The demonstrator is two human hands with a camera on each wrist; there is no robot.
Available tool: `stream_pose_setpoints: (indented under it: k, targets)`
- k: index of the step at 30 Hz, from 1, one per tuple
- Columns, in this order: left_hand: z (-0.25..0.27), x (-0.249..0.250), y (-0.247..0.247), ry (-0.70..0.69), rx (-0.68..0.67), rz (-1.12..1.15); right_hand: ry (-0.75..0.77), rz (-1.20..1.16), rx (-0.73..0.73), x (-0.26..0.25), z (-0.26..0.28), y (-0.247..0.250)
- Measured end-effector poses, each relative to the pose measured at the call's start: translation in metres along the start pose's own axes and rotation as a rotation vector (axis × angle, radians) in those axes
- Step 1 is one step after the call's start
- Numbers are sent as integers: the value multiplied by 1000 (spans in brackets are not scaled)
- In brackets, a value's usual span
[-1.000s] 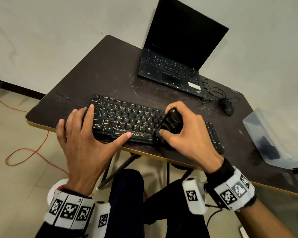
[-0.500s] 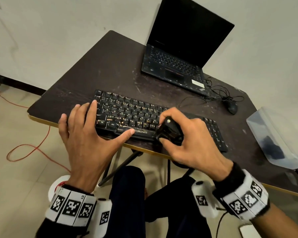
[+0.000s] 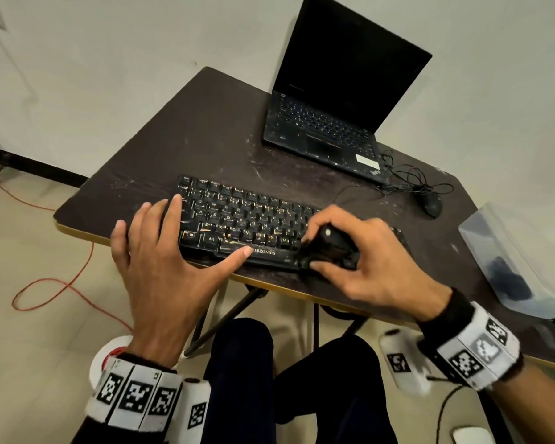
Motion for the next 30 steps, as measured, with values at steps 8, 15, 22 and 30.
stream_pose_setpoints:
  k: [8, 15, 22, 30]
  targets:
    - [-1, 0, -1, 1, 8, -2, -58, -108, 12, 3, -14, 1]
    - [0, -1, 0, 1, 4, 2, -37, -77, -19, 4, -16, 3]
    - [0, -1, 1, 3, 3, 4, -11, -124, -15, -4, -20, -5]
    - [-1, 0, 0, 10, 0, -8, -58, -115, -61, 7, -31, -1]
Point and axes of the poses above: each hand's wrist, its own z-axis away from the middle knuckle, its own y-axis out of the back of the hand, x = y × z, the point moved 4 cm from there along -z, towards the middle knuckle, and after that the axes turned 7 degrees about z, right-handed, at the moved point
